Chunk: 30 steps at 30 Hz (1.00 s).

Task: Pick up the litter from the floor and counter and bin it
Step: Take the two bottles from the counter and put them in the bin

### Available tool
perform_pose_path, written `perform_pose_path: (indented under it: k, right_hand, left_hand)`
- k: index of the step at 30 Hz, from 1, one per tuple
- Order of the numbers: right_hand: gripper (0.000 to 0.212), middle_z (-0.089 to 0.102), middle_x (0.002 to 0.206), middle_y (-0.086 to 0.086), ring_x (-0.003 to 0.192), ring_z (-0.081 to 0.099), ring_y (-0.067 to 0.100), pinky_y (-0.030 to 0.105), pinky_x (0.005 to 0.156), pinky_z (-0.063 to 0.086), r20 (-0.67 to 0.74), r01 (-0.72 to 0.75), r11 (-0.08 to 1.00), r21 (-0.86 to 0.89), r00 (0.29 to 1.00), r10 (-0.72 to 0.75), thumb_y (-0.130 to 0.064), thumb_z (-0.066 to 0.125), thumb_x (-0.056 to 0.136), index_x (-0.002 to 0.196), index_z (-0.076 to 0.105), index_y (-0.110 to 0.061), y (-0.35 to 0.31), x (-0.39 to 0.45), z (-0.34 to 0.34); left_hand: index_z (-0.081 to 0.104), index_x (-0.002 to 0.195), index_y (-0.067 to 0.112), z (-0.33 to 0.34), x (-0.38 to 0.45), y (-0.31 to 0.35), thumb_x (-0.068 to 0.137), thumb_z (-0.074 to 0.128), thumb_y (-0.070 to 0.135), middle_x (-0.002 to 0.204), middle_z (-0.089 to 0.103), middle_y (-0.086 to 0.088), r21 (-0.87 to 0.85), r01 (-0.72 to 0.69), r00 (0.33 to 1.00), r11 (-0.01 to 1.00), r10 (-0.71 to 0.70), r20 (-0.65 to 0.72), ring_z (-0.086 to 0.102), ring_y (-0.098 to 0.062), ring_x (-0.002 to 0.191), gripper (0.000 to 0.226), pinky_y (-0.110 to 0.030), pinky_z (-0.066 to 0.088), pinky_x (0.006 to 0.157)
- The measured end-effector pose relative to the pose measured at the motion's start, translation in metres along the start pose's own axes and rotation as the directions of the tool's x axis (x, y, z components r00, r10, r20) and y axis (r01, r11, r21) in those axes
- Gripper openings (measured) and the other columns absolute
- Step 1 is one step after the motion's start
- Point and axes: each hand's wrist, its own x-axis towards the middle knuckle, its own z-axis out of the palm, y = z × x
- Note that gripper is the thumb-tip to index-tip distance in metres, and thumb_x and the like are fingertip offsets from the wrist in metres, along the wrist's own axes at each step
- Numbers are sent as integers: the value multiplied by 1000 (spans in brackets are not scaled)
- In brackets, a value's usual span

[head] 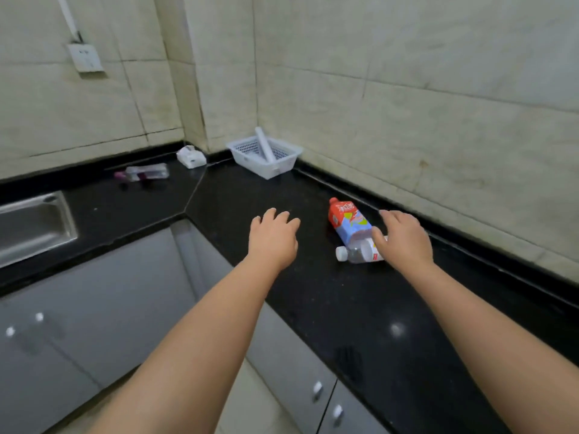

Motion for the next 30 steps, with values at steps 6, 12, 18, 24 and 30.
perform_pose_path:
  k: [6, 12, 18, 24, 30]
  right_hand:
    - [46, 51, 138, 14, 128, 44, 32, 40, 99, 42, 12, -266, 952, -151, 962, 271, -27, 47, 95, 136, 43, -6, 45, 79, 33]
    - [49, 44, 141, 14, 129, 42, 34, 42, 101, 42, 159, -617, 773, -147, 757, 634, -36, 44, 95, 137, 41, -11, 53, 128, 101]
    - [68, 34, 143, 17, 126, 44, 39, 41, 103, 41, 360, -882, 470, 46, 453, 815, -49, 47, 91, 147, 20, -20, 44, 146, 169]
    - [76, 34, 143, 14, 125, 47, 35, 38, 100, 43, 420, -896, 427, 118, 435, 796, -29, 63, 82, 145, 23, -17, 53, 165, 171]
    - [50, 34, 144, 13, 126, 44, 37, 39, 101, 43, 390, -871, 490, -43, 437, 810, -31, 52, 89, 132, 43, -8, 49, 142, 162]
  left_hand:
    - [40, 142, 19, 31, 133, 7, 100, 38, 24, 152, 35, -2, -8, -199, 980, 980, 199, 8, 21, -26, 145, 42, -41, 27, 114]
    - [37, 144, 20, 85, 255, 22, 98, 41, 25, 154, 32, -4, 37, -487, 863, 872, 474, 175, 18, -26, 146, 46, -42, 24, 116]
    - [17, 151, 23, 143, 319, 58, 94, 50, 14, 161, 12, -5, 19, -693, 680, 720, 645, 348, 8, -25, 149, 67, -41, 18, 119]
    - [-6, 153, 23, 167, 361, 91, 93, 52, 10, 163, -6, -4, 149, -847, 517, 510, 725, 455, -7, -23, 150, 85, -49, 8, 121]
    - [-1, 153, 21, 159, 375, 91, 83, 65, 34, 153, 19, -12, 215, -899, 438, 383, 751, 494, 26, -30, 139, 97, -40, 26, 115]
